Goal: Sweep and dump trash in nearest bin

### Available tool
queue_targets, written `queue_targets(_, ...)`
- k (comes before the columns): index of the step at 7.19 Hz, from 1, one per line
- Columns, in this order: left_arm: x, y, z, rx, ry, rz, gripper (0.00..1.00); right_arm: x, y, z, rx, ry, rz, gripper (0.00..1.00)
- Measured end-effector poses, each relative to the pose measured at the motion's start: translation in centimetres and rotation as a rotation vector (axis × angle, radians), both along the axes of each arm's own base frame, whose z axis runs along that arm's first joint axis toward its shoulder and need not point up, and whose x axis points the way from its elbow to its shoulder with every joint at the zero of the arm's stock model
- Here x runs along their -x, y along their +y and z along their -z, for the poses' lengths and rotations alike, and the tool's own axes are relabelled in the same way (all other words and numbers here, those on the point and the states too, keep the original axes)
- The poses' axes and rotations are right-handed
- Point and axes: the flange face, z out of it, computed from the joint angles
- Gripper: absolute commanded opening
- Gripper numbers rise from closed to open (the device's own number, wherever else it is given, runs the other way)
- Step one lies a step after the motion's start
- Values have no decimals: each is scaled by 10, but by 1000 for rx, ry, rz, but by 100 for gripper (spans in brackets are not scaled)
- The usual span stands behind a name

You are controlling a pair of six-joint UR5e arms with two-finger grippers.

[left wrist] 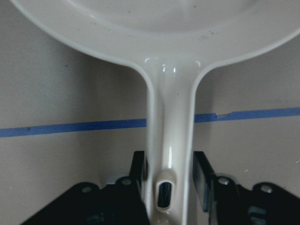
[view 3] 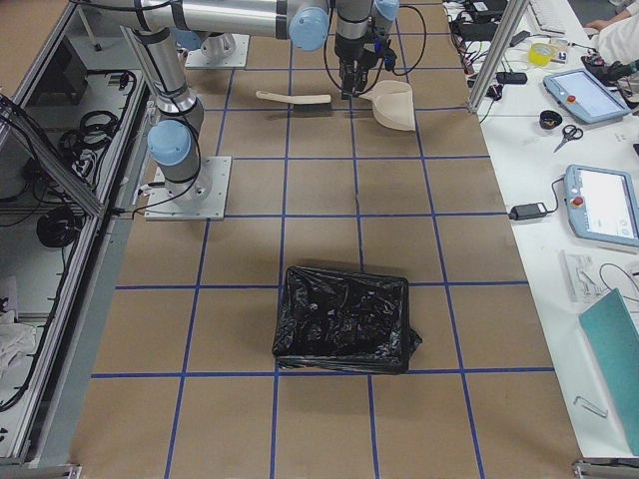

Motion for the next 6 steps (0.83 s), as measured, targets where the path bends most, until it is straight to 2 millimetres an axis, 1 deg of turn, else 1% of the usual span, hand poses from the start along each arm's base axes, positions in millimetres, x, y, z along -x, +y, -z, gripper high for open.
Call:
queue_targets(1,0,0,-8,12,5,1,100,0,1,-2,3,5,17,100)
queue_targets(2,-4,-1,-24,33,12,-2,100,0,2,-4,7,9,47,100)
queue_targets(3,-17,-3,-47,55,17,-18,100,0,2,-7,20,13,70,100)
queue_targets(4,-36,-2,-79,71,19,-40,100,1,2,-10,38,27,78,100)
queue_targets(5,-54,9,-113,73,18,-53,100,2,1,-11,48,40,79,100)
queue_targets(6,-66,30,-148,67,15,-59,100,2,2,-11,50,45,77,100)
